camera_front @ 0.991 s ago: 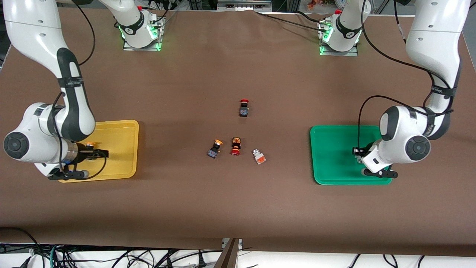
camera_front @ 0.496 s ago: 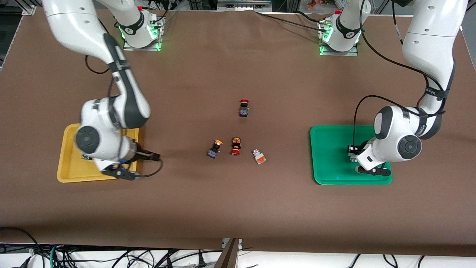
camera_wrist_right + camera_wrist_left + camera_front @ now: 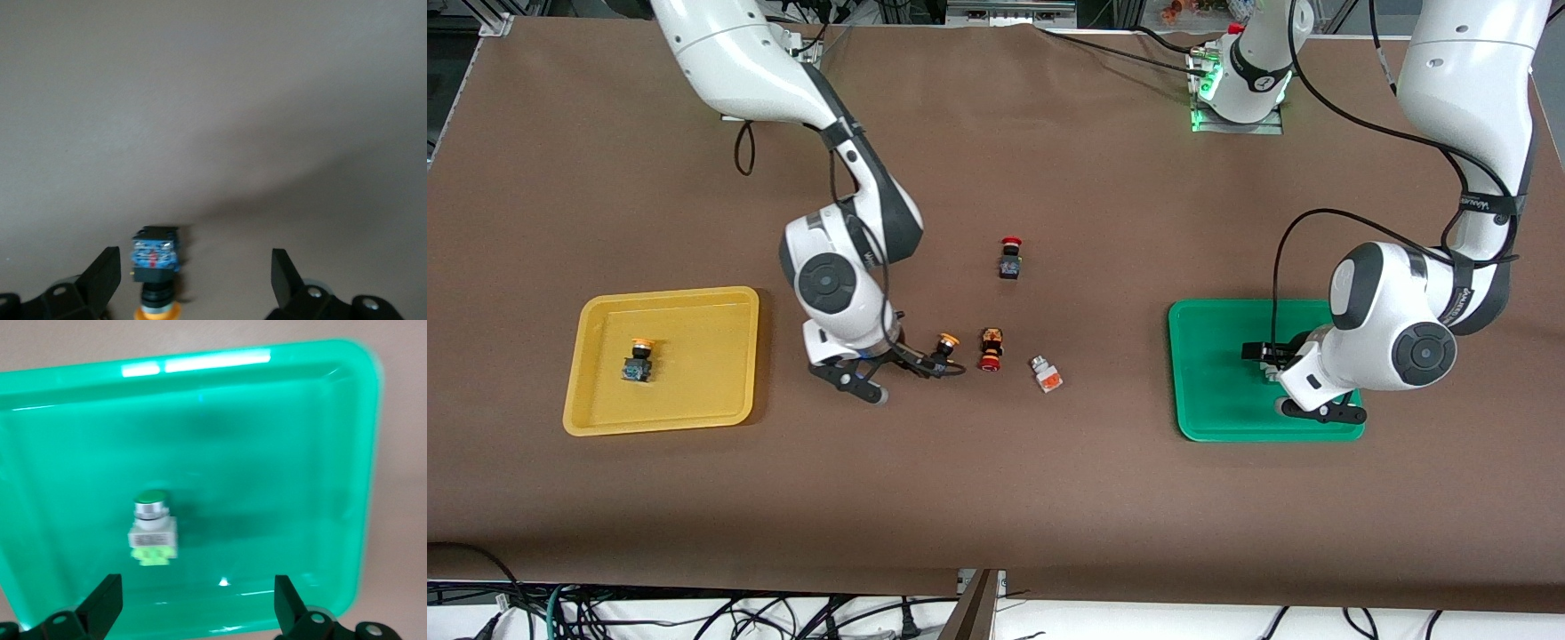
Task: Place green and yellow buttons in trays
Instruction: 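Grasp another yellow button with the right gripper while the left gripper grasps white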
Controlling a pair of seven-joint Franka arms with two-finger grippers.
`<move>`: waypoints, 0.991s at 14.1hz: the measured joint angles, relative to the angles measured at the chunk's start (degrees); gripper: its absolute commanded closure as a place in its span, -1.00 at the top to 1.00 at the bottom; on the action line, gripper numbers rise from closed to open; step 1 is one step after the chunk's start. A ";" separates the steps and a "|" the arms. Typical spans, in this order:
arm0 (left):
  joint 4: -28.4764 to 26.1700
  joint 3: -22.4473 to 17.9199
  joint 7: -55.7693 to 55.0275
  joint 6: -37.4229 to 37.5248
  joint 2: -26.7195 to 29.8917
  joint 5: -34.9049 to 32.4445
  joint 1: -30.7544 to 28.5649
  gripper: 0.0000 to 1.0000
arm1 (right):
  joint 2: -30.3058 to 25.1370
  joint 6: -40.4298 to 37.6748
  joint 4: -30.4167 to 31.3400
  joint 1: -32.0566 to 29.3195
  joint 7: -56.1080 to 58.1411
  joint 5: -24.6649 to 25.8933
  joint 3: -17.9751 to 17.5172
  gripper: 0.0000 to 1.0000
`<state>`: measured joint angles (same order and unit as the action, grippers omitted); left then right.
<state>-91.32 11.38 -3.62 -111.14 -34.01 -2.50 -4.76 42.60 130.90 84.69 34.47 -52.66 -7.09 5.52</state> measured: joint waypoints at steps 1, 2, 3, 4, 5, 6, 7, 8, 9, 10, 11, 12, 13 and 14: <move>0.65 0.91 -2.41 0.32 0.02 0.85 0.41 1.00 | 0.71 1.27 -0.01 0.61 -1.06 0.00 0.01 1.00; 1.01 1.61 -5.62 0.33 -0.03 1.48 1.46 1.00 | 1.30 2.45 -0.04 1.08 -1.67 0.00 0.02 1.00; 1.32 1.95 -9.04 0.30 -0.21 2.11 3.05 1.00 | 1.82 3.45 -0.05 1.48 -2.18 0.00 0.02 1.00; 1.90 2.09 -13.10 0.16 -0.67 2.76 5.33 1.00 | 2.30 4.29 -0.06 1.88 -2.69 0.00 0.02 1.00; 2.92 2.13 -17.18 -0.03 -1.42 2.92 7.79 1.00 | 2.75 5.08 -0.07 2.28 -3.02 0.00 0.03 1.00; 4.46 2.12 -21.31 -0.36 -2.60 2.96 10.27 1.00 | 3.20 5.72 -0.07 2.64 -3.24 0.00 0.03 1.00; 5.99 2.13 -24.80 -1.12 -3.90 3.18 12.20 1.00 | 3.52 6.08 -0.08 2.91 -3.32 0.00 0.03 1.00; 7.36 2.12 -27.94 -2.52 -5.38 3.76 13.85 1.00 | 3.79 6.43 -0.09 3.15 -3.34 0.00 0.03 1.00; 8.27 2.12 -30.55 -4.46 -6.88 4.32 15.21 1.00 | 4.08 6.85 -0.09 3.34 -3.35 0.00 0.04 1.00; 8.87 2.11 -33.12 -6.85 -8.45 4.89 16.40 1.00 | 4.42 7.28 -0.10 3.50 -3.35 0.00 0.04 0.99; 9.20 2.11 -35.50 -9.25 -9.95 5.08 17.43 1.00 | 4.81 7.64 -0.10 3.63 -3.36 0.01 0.04 0.81; 9.37 2.14 -37.39 -11.46 -11.15 5.12 18.36 1.00 | 5.14 7.90 -0.10 3.71 -3.36 0.01 0.04 0.30; 9.52 2.16 -39.39 -13.59 -12.14 5.13 19.30 1.00 | 5.39 8.02 -0.10 3.77 -3.36 0.02 0.04 -0.13; 9.66 2.15 -41.63 -15.77 -12.94 5.14 20.31 1.00 | 5.58 8.14 -0.11 3.79 -3.36 0.02 0.05 -0.40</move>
<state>-81.66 13.53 -45.25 -126.91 -46.96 2.64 15.55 48.17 139.03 84.58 38.26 -56.02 -7.06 5.57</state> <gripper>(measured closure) 0.000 0.141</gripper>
